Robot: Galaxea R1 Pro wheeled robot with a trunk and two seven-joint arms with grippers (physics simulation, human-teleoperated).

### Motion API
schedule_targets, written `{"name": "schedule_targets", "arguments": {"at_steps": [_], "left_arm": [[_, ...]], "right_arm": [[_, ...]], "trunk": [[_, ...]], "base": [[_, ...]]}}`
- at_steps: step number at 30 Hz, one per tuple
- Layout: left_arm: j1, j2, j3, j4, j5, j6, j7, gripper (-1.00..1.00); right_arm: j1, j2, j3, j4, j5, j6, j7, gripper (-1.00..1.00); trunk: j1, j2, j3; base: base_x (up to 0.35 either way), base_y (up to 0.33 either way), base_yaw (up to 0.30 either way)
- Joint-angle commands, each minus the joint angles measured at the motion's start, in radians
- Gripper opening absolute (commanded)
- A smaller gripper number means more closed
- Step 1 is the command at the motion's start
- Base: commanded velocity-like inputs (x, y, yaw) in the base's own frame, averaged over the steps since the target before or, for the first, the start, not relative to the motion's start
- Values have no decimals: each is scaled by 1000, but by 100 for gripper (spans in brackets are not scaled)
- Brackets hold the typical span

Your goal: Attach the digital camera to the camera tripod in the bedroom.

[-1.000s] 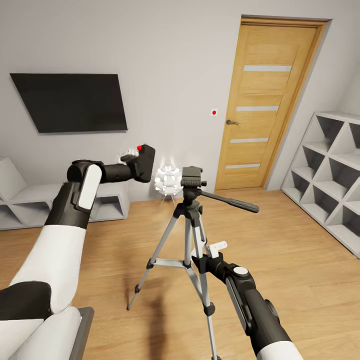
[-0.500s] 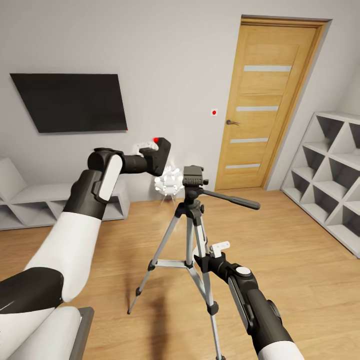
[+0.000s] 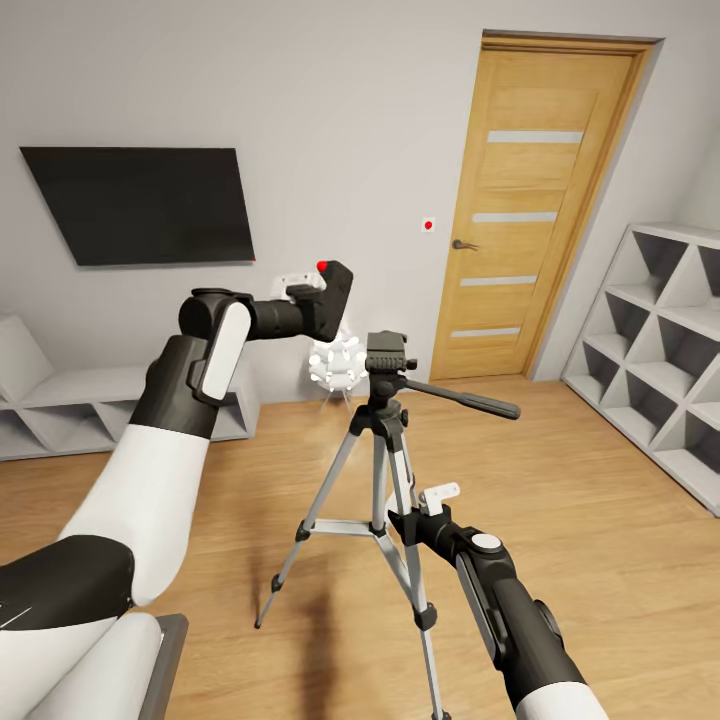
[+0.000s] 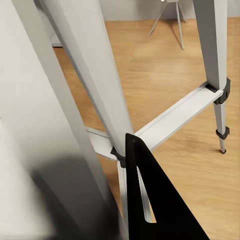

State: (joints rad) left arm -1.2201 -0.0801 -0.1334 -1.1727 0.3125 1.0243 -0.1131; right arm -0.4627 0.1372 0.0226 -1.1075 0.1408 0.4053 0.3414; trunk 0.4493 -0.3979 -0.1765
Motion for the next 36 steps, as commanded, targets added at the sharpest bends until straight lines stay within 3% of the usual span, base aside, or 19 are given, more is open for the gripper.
{"name": "schedule_targets", "arguments": {"at_steps": [1,12,14,15,16,18,28,31,33,36], "left_arm": [[-1,-1,1,1,-12,4,-11,-100],[1,-3,0,-15,-17,-9,-10,-100],[3,-3,0,-21,-15,-45,-10,-100],[4,-1,0,-24,-13,-124,-11,-100],[4,-1,0,-22,-11,-157,-11,-100],[5,1,1,-19,-6,-190,-12,-100],[5,4,-1,-17,11,-204,-27,-100],[5,14,-1,-16,24,-158,-111,-100],[4,37,2,-13,19,-118,-222,-100],[-30,79,3,4,4,-92,-330,-100]], "right_arm": [[-1,1,-1,-2,10,4,7,-100],[-1,1,-1,-2,10,4,7,-100],[-1,1,-1,-2,10,5,7,-100],[-1,1,-1,-2,10,5,7,-100],[-1,1,-1,-2,10,4,7,-100],[-1,1,-1,-2,10,5,7,-100],[-1,0,-1,-2,10,4,8,-100],[-1,0,-1,-2,9,4,8,-100],[-1,-1,-2,-3,9,4,9,-100],[-1,-1,-2,-3,9,4,10,-100]], "trunk": [[1,-2,-2],[1,-2,-2],[1,-2,-2],[1,-2,-2],[1,-2,-2],[1,-2,-2],[1,-2,-2],[1,-2,-2],[1,-2,-2],[1,-2,-2]], "base": [[0,0,0],[0,0,0],[0,0,0],[0,0,0],[0,0,0],[0,0,0],[0,0,0],[0,0,0],[0,0,0],[0,0,0]]}}
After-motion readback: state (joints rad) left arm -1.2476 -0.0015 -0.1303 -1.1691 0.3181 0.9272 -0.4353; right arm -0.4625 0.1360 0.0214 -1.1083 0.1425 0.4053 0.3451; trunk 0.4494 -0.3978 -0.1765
